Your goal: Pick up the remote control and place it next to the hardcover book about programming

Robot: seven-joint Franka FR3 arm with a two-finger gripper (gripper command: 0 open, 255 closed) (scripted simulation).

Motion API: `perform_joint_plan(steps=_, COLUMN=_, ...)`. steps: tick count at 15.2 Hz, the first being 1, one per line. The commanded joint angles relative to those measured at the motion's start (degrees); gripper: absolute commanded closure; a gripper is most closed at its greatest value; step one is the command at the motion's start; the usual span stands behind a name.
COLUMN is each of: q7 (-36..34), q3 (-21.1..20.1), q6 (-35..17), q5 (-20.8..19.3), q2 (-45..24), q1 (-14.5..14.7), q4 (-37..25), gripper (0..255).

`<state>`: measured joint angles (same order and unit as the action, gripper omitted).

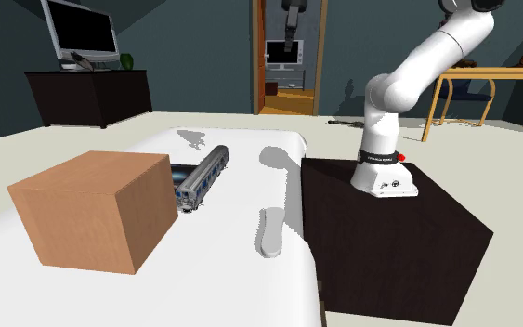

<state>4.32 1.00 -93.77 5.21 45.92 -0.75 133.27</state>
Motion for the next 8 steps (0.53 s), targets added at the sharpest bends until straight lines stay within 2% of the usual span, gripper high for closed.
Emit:
perform_joint_plan(steps=1, q7=0.0, q3=0.0, q6=0.0, q5=0.0, q2=0.0, q1=0.0, q4=0.0, gripper=0)
perform_joint_plan(steps=8, q7=9.3, q3=-1.6, q6=-12.0, q5=0.3, q2=-5.1, q1=5.6, q4=8.0, gripper=0)
